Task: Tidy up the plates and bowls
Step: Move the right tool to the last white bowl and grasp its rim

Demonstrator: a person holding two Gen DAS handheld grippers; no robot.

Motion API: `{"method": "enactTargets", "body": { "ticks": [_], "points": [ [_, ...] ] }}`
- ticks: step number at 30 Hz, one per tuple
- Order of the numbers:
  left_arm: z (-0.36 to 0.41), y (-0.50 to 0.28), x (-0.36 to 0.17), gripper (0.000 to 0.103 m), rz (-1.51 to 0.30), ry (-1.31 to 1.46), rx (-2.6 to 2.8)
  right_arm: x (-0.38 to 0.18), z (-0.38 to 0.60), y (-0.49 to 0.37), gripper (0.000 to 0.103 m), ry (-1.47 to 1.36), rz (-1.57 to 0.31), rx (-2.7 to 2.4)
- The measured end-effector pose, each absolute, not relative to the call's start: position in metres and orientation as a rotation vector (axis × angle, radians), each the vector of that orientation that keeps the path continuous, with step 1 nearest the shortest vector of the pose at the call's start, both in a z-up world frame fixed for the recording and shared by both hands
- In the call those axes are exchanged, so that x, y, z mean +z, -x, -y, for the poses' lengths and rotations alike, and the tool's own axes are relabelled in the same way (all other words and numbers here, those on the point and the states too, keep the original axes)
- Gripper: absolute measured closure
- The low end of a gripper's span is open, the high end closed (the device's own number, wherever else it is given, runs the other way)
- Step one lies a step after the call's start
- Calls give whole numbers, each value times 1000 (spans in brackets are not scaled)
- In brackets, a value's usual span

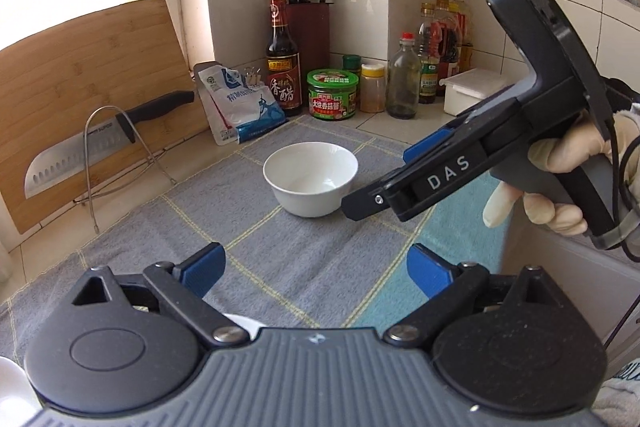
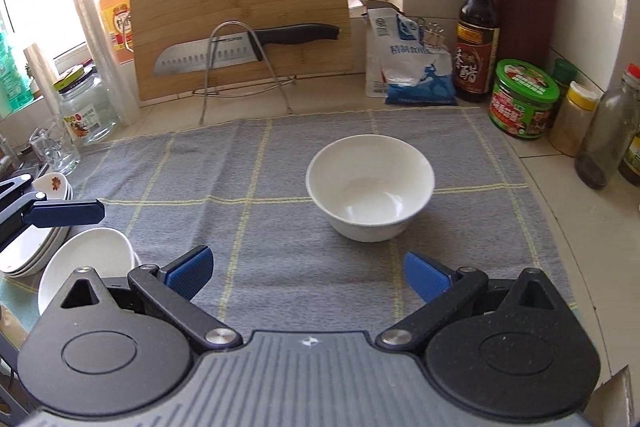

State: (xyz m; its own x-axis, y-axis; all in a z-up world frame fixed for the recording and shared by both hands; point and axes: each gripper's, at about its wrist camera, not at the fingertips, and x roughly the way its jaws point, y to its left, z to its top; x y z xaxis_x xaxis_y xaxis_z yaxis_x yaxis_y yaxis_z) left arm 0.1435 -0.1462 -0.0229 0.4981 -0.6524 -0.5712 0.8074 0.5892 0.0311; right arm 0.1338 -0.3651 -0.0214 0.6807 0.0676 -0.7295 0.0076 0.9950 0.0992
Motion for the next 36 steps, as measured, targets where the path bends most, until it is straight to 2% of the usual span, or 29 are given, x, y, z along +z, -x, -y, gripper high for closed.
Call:
{"method": "enactTargets", "body": {
  "ticks": [13,30,36],
  "points": [
    [229,-151,-51,6,-608,-280,-734,-29,427,-173,0,12,-874,173],
    [294,-189,-86,7,-601,-249,-561,-46,455,-243,0,36,-883,390],
    [304,-201,-96,8,-598,-248,-537,-54,455,-268,4,28,-903,454]
  ]
}}
